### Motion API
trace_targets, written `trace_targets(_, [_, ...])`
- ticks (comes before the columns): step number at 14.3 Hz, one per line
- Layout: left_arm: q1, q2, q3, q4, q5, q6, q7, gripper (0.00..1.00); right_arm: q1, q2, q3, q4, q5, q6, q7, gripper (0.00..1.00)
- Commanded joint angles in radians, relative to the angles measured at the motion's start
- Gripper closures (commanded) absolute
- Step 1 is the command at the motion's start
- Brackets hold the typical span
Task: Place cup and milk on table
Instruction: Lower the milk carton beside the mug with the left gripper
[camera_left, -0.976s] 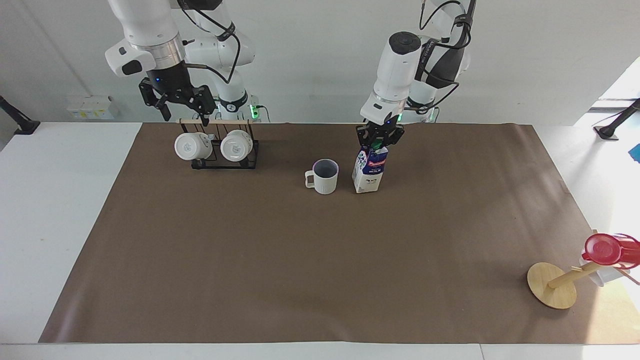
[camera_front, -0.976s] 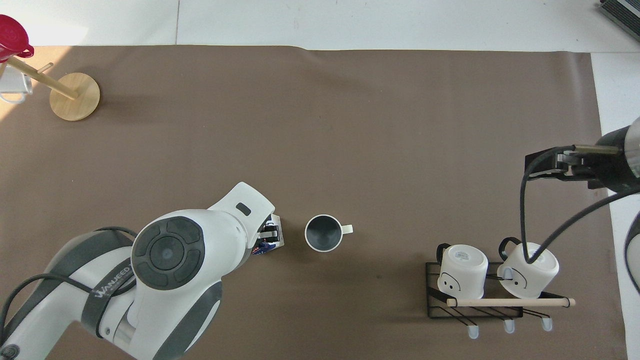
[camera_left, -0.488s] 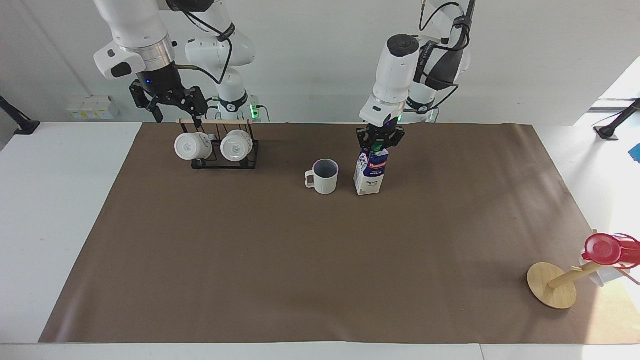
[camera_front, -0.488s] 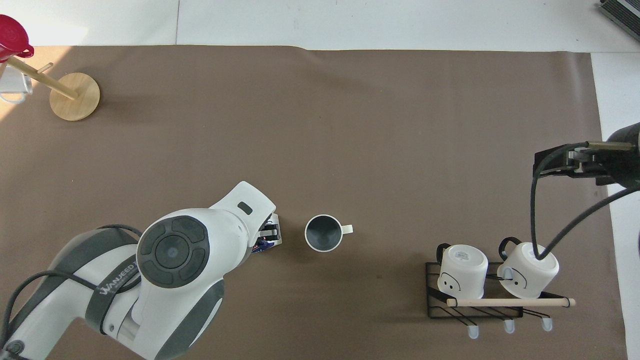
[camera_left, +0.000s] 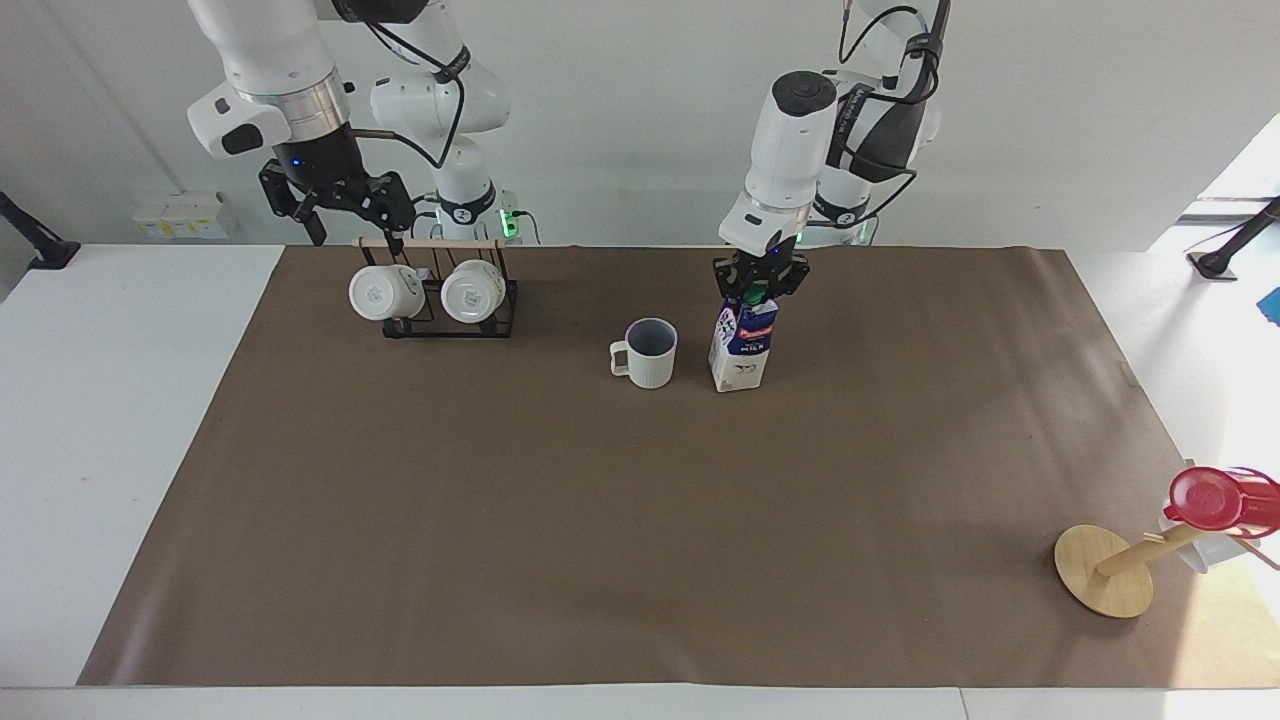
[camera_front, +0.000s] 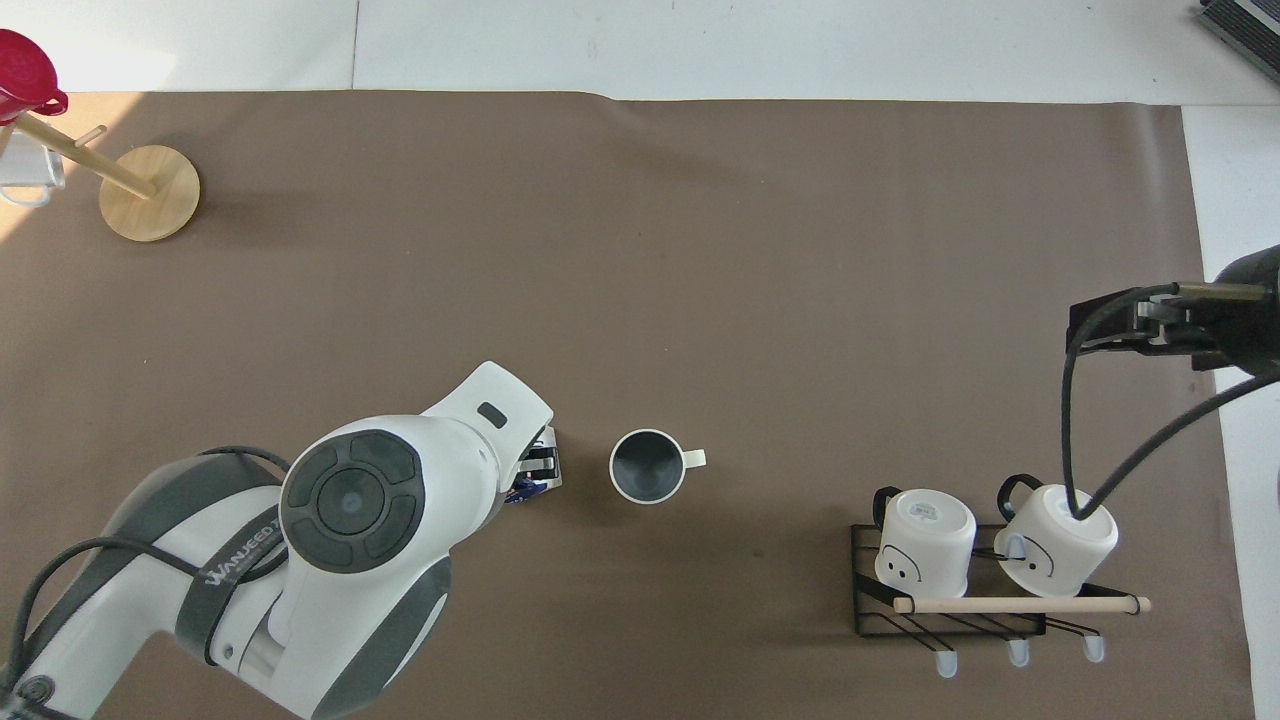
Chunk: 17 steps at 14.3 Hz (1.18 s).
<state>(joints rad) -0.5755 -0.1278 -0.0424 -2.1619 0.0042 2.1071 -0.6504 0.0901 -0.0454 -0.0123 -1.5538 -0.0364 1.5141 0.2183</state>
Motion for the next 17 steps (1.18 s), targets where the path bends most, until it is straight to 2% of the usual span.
trace_targets(1, [-0.024, 0.005, 0.016, 0.001, 0.028, 0.011, -0.02, 0.55, -0.013, 0.006, 0.003, 0.014, 0.024, -0.014, -0.02, 0.0])
trace_targets(9, [-0.017, 0.014, 0.016, -0.006, 0.028, 0.013, -0.014, 0.53, -0.013, 0.006, 0.003, 0.014, 0.024, -0.014, -0.02, 0.0])
trace_targets(12, [-0.015, 0.014, 0.016, -0.006, 0.028, 0.008, -0.009, 0.0, -0.013, 0.005, 0.003, 0.015, 0.024, -0.014, -0.02, 0.0])
trace_targets(17, [-0.012, 0.016, 0.016, 0.016, 0.028, -0.019, -0.005, 0.0, -0.013, 0.005, 0.003, 0.015, 0.024, -0.014, -0.02, 0.0])
